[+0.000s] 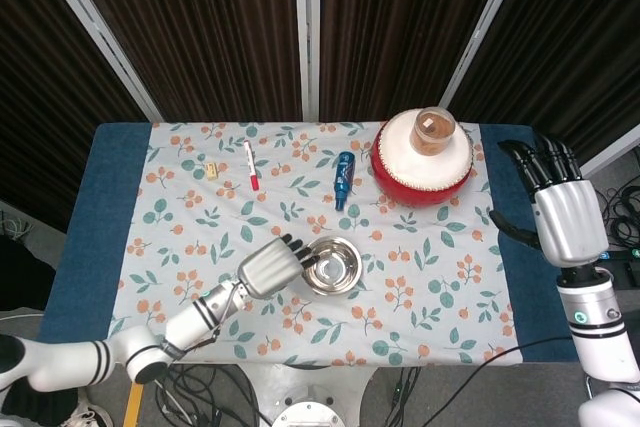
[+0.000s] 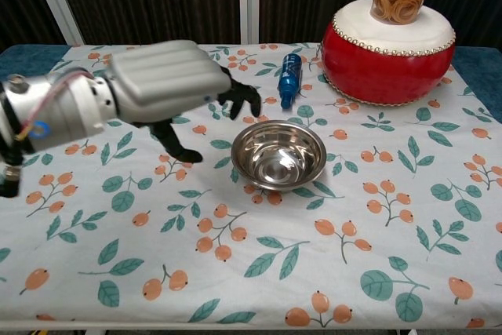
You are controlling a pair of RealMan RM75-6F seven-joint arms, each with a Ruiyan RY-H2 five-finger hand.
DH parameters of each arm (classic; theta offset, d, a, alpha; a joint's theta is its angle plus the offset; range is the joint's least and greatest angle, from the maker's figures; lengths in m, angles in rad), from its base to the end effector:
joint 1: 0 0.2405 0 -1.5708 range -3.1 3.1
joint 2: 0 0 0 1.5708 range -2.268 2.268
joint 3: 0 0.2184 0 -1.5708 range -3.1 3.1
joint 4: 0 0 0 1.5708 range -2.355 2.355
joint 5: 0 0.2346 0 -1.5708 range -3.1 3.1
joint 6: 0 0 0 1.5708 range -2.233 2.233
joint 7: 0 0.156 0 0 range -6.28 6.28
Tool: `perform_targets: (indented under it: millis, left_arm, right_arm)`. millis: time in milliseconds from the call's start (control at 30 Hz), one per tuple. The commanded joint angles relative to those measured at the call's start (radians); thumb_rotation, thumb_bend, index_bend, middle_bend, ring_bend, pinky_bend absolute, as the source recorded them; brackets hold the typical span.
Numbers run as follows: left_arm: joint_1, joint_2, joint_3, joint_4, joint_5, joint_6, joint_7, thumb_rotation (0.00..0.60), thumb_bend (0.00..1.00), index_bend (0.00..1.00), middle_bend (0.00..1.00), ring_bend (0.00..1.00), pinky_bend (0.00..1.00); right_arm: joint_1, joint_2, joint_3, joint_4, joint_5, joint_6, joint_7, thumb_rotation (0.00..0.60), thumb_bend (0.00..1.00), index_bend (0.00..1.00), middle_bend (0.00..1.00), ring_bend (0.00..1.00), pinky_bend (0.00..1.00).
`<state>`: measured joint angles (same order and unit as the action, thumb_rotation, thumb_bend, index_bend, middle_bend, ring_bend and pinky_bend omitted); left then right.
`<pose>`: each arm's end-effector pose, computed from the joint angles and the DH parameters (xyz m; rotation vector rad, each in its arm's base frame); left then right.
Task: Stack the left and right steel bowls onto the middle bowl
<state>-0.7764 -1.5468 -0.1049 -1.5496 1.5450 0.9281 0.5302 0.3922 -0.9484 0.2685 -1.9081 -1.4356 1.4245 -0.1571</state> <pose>-0.0573 0.2785 -0.0670 -2.2598 -0.3046 -0.9811 -0.1409 -0.2896 0.1670 1.4665 -0.5953 1.2282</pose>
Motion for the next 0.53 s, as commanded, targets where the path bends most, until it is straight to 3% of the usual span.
perform_targets:
  millis: [33, 267, 533]
  left_arm:
    - [0.129, 0.131, 0.026, -0.134, -0.103, 0.124, 0.09, 0.6, 0.18, 0.32, 0.46, 0.38, 0.46]
    - [0.35, 0.176, 0.082, -0.096, -0.114, 0.419, -0.051, 0.6, 0.17, 0.32, 0.31, 0.23, 0.34]
    - [0.48, 0.22, 0.071, -0.031, -0.149, 0.557, -0.261, 0.6, 0.16, 0.31, 0.3, 0.22, 0.32]
  right_arm:
    - [-0.009, -0.016, -0.031, 0.004, -0.023, -0.011, -0.015, 0.6, 0.1, 0.13, 0.16, 0.04, 0.09]
    - [-0.066, -0.091, -0.158, 0.067, -0.082, -0.038, -0.03, 0.6, 0.06, 0.13, 0.15, 0.02, 0.04]
    - [-0.137, -0.19, -0.238, 0.208, -0.066, -0.037, 0.022, 0.6, 0.06, 0.11, 0.12, 0.0, 0.0]
